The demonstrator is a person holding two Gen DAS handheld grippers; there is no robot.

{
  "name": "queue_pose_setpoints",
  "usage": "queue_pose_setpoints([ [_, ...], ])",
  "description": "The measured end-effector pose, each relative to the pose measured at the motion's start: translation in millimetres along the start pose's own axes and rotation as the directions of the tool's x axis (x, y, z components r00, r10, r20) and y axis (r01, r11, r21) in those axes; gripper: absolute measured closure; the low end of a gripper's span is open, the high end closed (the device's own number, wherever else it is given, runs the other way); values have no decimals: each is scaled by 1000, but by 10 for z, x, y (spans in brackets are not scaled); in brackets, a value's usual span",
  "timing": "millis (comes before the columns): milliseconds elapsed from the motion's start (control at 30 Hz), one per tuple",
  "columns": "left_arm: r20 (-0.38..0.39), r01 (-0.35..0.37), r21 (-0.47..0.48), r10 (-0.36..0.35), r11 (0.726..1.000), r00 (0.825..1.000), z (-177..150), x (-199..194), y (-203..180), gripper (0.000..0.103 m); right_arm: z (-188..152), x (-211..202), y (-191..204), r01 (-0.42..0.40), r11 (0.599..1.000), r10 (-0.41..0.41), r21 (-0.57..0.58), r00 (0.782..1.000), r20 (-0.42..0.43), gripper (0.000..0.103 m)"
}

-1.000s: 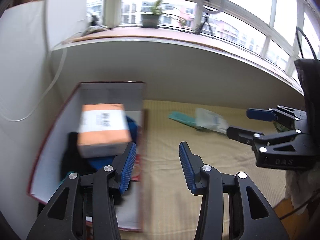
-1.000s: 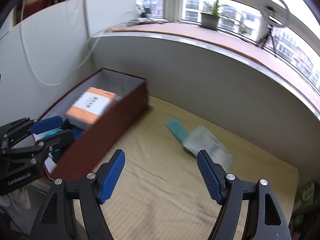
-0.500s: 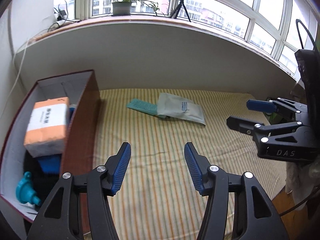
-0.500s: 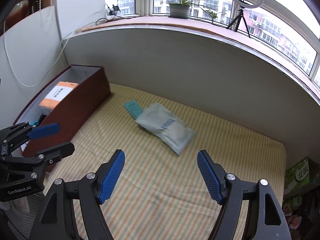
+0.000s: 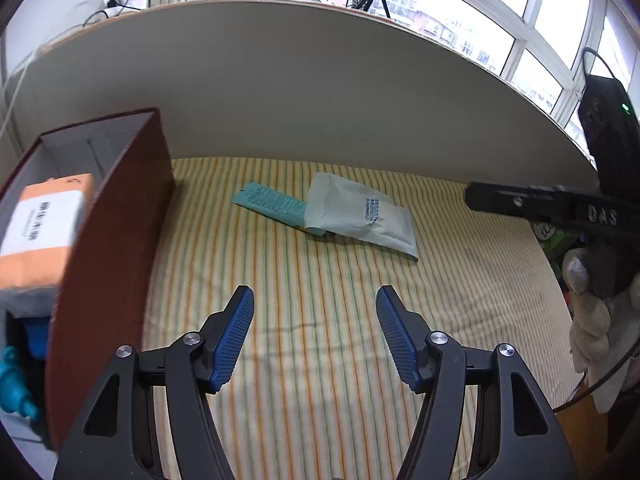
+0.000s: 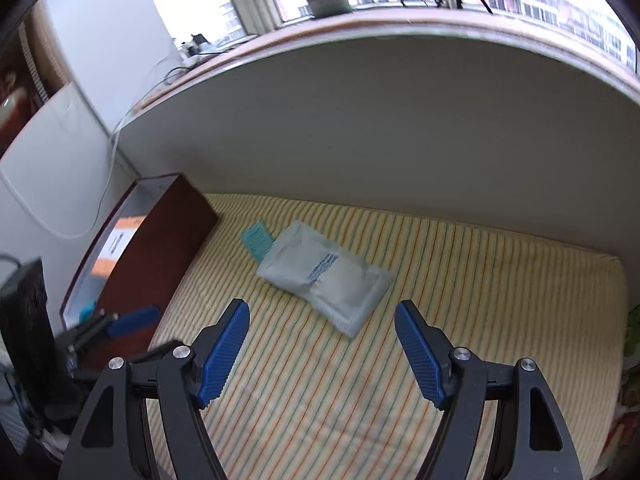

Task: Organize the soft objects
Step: 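Move the left tool toward the teal tube while the right tool approaches the white packet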

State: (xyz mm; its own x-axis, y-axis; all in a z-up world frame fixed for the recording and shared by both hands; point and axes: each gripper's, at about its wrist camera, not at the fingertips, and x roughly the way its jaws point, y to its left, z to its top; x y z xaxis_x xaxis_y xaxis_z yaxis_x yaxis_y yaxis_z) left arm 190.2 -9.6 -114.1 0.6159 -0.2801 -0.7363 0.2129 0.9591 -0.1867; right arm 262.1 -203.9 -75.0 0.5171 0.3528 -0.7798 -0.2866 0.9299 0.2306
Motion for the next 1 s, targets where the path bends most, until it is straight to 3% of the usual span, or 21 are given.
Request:
queue_pose_setpoints([
  [100, -10, 11, -31, -11, 999, 1000, 54, 136, 17, 40, 98, 215, -57, -31, 999, 32, 32, 999, -32, 31],
  [400, -33, 16, -65, -18, 998, 999, 179, 408, 98, 40, 416, 861, -60, 1, 999, -6, -53, 996, -93, 31],
  [600, -81, 86, -67, -92, 994, 992, 166, 611, -55, 40, 476, 1189, -263, -49, 999, 51, 16, 989, -140, 31],
  [867, -86, 68, -81, -74, 994, 994, 214, 675, -32, 41, 459, 1302, -379, -113, 992, 121, 51, 977, -179, 31],
  [1000, -81, 49, -124, -59, 991, 995, 228, 618, 118, 41, 446, 1270, -355, -139, 990, 136, -7, 973, -189, 31],
])
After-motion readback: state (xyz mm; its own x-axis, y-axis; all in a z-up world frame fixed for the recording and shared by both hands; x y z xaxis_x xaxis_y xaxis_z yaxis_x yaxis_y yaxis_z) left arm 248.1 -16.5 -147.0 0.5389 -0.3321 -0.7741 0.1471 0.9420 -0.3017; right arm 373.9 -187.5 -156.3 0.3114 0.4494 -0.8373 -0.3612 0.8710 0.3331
